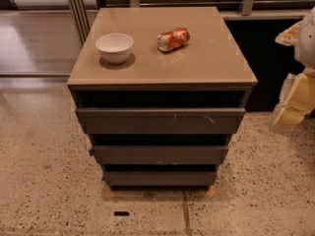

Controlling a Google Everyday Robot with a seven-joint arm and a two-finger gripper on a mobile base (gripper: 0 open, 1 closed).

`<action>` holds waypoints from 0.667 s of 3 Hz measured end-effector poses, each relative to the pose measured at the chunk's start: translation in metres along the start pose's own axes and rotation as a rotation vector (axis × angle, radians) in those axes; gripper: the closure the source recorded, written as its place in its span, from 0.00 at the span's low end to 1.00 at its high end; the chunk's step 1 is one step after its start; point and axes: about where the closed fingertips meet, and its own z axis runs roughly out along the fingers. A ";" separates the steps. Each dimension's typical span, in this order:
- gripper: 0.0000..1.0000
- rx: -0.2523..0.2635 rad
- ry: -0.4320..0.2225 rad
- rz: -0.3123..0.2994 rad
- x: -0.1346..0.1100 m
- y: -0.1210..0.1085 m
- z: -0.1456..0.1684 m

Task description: Open middle drawer

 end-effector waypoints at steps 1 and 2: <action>0.00 -0.011 -0.090 0.213 0.021 0.015 0.045; 0.00 -0.098 -0.270 0.374 0.030 0.020 0.120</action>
Offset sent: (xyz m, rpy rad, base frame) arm 0.1001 0.0336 -0.1693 0.9912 -0.0501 -0.2224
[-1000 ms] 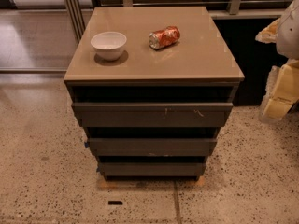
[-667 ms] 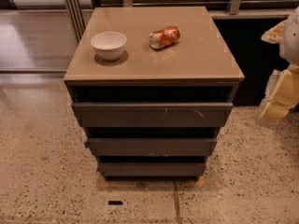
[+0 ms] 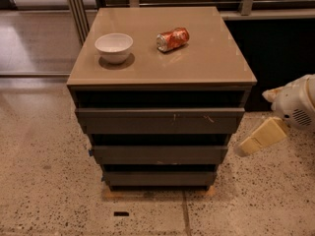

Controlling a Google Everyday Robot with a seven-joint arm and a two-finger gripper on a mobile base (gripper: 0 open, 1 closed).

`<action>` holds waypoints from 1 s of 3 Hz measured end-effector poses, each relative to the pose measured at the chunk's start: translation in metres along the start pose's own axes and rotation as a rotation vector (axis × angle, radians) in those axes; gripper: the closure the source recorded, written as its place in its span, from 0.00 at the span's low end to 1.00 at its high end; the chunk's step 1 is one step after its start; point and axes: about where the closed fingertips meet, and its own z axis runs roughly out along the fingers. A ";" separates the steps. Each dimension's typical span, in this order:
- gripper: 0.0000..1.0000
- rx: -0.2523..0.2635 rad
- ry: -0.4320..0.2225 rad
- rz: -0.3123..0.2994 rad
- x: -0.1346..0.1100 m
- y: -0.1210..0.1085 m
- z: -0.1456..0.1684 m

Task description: Open middle drawer

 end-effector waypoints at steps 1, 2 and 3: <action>0.00 -0.072 -0.257 0.005 -0.026 -0.023 0.059; 0.00 -0.198 -0.443 0.042 -0.054 -0.038 0.115; 0.17 -0.263 -0.461 0.109 -0.033 -0.042 0.155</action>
Offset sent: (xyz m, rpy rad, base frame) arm 0.1639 0.0956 -0.1377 0.7914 -0.0364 0.1436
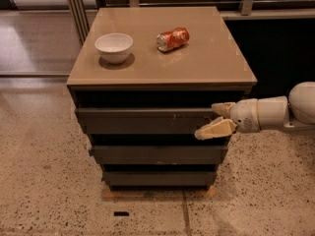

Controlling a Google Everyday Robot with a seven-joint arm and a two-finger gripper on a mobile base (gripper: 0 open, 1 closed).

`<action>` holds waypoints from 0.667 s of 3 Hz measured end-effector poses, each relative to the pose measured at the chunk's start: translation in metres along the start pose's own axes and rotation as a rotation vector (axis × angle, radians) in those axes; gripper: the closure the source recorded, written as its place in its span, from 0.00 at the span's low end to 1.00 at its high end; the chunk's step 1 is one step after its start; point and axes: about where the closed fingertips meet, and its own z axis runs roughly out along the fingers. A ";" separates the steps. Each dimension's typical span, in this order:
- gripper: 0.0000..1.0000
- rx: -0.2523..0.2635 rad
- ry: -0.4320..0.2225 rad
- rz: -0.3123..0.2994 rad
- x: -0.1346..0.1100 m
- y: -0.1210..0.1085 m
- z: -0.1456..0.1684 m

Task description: Open middle drawer

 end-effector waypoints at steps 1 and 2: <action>0.41 0.000 0.000 0.000 0.000 0.000 0.000; 0.64 0.000 0.000 0.000 0.000 0.000 0.000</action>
Offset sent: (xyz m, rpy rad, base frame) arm -0.0001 0.0001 -0.0002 -0.0003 0.0002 0.0004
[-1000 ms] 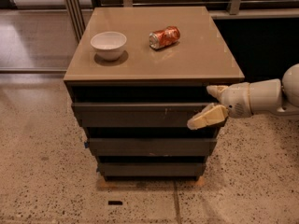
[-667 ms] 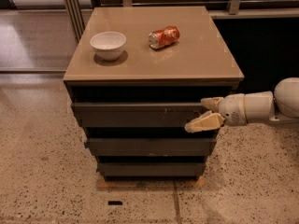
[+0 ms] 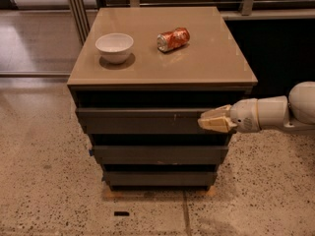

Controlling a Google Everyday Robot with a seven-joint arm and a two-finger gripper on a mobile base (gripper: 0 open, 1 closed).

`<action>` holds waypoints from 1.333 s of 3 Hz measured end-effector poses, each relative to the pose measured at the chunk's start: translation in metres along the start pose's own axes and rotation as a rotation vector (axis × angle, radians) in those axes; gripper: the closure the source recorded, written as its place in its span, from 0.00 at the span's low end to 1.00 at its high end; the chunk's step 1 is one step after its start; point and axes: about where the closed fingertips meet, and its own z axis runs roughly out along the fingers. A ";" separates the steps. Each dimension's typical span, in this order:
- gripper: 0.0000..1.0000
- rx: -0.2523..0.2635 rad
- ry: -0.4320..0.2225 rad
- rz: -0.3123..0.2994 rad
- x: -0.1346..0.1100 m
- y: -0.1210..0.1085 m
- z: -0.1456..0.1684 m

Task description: Open middle drawer

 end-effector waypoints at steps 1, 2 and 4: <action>0.87 0.000 0.000 0.000 0.000 0.000 0.000; 1.00 0.054 -0.028 -0.006 0.003 0.002 0.005; 1.00 0.109 -0.191 0.118 0.060 0.046 0.077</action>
Offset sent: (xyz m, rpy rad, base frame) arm -0.0123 0.0096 -0.0191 0.0029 -0.2059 -0.2743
